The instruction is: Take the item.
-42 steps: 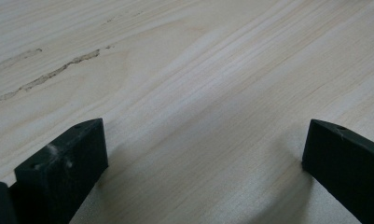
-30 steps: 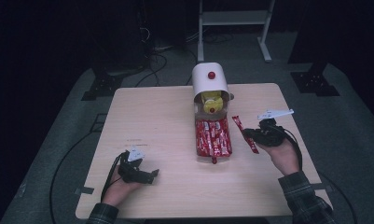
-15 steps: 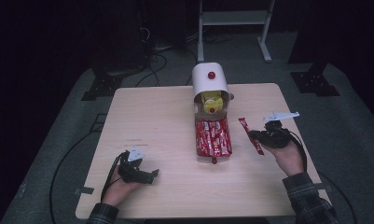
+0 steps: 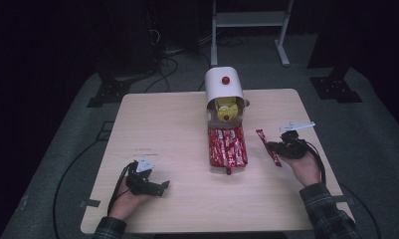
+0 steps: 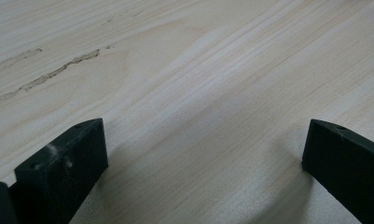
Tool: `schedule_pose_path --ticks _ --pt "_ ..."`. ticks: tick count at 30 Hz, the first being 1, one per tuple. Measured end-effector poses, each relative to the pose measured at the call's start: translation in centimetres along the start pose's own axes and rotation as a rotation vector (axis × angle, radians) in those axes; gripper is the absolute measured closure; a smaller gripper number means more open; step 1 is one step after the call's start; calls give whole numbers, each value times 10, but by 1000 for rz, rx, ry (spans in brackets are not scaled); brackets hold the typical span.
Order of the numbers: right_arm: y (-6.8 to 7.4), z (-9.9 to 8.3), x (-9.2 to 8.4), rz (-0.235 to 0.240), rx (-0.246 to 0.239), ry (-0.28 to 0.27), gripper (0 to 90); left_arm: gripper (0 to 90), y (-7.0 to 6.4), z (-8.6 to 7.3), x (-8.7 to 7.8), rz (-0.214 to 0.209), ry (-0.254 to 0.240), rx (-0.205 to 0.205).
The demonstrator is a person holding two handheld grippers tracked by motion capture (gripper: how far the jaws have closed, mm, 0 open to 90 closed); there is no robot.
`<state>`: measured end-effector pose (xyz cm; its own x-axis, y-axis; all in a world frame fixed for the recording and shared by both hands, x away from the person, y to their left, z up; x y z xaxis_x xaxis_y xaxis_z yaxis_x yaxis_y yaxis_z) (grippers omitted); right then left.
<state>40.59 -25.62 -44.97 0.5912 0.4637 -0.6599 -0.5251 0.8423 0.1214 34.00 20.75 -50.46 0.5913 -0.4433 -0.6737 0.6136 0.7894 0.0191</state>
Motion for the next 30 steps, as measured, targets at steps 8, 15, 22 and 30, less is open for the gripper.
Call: schedule_pose_path --ticks 8,15,22,30 --pt "-5 -8 12 -7 12 35 863 0 0 0 0 0 0 0" --pt "-9 -12 21 -16 19 65 863 0 0 0 0 0 0 0" --pt "-10 -15 26 -20 18 82 859 0 0 0 0 0 0 0" --pt "-11 -16 29 -12 26 98 838 0 0 0 0 0 0 0"
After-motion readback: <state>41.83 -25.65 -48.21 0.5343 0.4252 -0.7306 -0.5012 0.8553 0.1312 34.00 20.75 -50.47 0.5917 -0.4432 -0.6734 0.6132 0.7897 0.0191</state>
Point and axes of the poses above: each handheld gripper's, and its own axes: x roughly forward along the jaws, z roughly out of its top, y roughly to its left, the point moved 3 cm from there along x, roughly forward along the jaws, and after that the axes turned 2 degrees about -y, right-handed, at the moved point
